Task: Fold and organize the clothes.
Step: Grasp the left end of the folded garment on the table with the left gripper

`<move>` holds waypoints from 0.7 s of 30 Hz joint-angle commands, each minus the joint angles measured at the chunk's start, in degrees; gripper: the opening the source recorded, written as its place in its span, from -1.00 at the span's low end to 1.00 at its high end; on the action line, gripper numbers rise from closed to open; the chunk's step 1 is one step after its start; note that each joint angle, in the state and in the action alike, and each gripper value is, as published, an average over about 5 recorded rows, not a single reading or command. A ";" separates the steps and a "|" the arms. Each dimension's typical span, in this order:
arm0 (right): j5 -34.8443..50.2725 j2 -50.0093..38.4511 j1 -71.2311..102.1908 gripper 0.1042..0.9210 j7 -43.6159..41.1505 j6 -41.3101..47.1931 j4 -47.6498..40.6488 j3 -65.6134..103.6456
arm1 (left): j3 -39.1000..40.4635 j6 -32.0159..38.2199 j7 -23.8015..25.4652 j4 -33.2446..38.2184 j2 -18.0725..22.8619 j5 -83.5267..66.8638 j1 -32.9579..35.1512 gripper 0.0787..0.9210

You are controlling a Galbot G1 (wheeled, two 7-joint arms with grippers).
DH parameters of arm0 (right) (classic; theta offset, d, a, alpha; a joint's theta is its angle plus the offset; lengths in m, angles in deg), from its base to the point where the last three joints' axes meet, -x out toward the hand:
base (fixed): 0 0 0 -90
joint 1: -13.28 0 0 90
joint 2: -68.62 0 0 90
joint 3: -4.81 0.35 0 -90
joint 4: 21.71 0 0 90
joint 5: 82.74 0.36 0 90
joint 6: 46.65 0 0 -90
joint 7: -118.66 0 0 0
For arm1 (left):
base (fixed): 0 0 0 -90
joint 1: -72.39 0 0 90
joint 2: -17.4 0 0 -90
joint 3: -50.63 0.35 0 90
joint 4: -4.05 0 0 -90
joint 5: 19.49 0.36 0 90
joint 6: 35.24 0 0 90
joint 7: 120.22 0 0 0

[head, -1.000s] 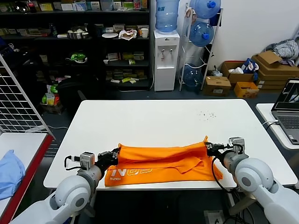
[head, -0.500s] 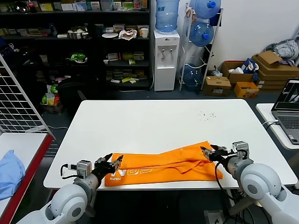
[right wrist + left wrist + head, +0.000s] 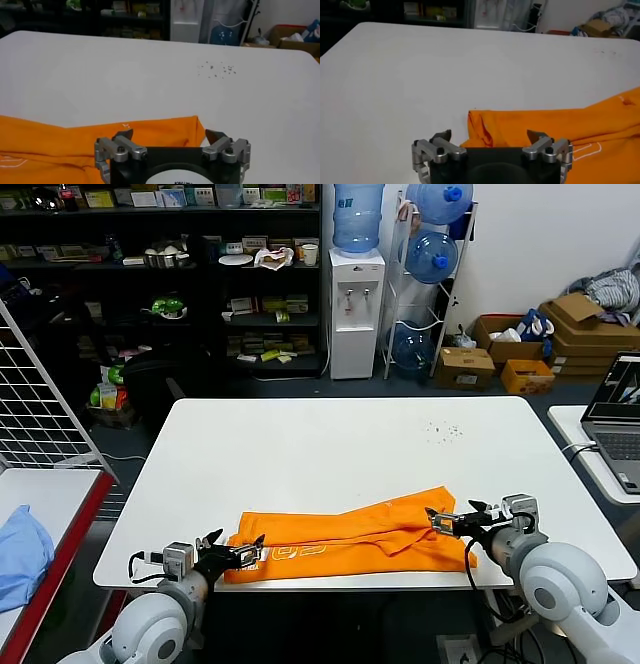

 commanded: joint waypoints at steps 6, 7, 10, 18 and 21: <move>-0.37 0.20 1.27 1.00 -0.20 0.00 0.36 0.80 | 0.01 0.50 0.19 -2.46 1.66 1.58 1.38 0.84; -0.39 0.23 1.33 1.00 -0.20 -0.01 0.38 0.84 | 0.09 0.51 0.16 -2.49 1.71 1.57 1.45 0.76; -0.47 0.33 1.60 1.00 -0.23 -0.05 0.40 1.04 | 0.31 0.55 0.06 -2.52 1.88 1.60 1.66 0.56; -0.77 0.63 2.17 1.00 -0.29 -0.21 0.36 1.36 | 0.64 0.88 -0.20 -2.32 2.33 1.67 1.56 0.02; -0.83 0.68 2.18 1.00 -0.28 -0.26 0.37 1.35 | 0.76 1.04 -0.32 -2.24 2.56 1.75 1.55 -0.18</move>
